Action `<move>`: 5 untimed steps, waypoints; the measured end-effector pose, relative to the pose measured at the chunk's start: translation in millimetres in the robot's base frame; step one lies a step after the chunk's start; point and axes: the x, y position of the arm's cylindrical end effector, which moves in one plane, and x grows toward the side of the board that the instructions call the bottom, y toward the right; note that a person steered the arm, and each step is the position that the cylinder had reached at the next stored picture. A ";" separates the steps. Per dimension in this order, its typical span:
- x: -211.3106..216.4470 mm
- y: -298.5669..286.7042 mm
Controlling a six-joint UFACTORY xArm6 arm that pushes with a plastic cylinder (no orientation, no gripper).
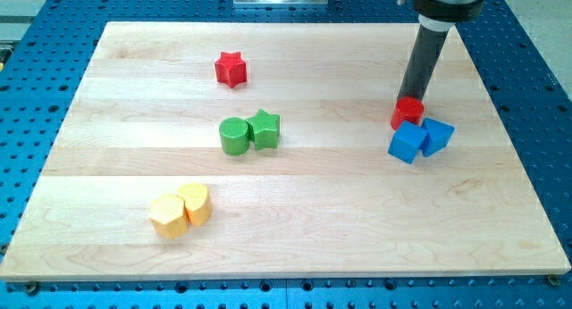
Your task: Place the red star at the top right of the green star
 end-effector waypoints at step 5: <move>-119.3 -270.8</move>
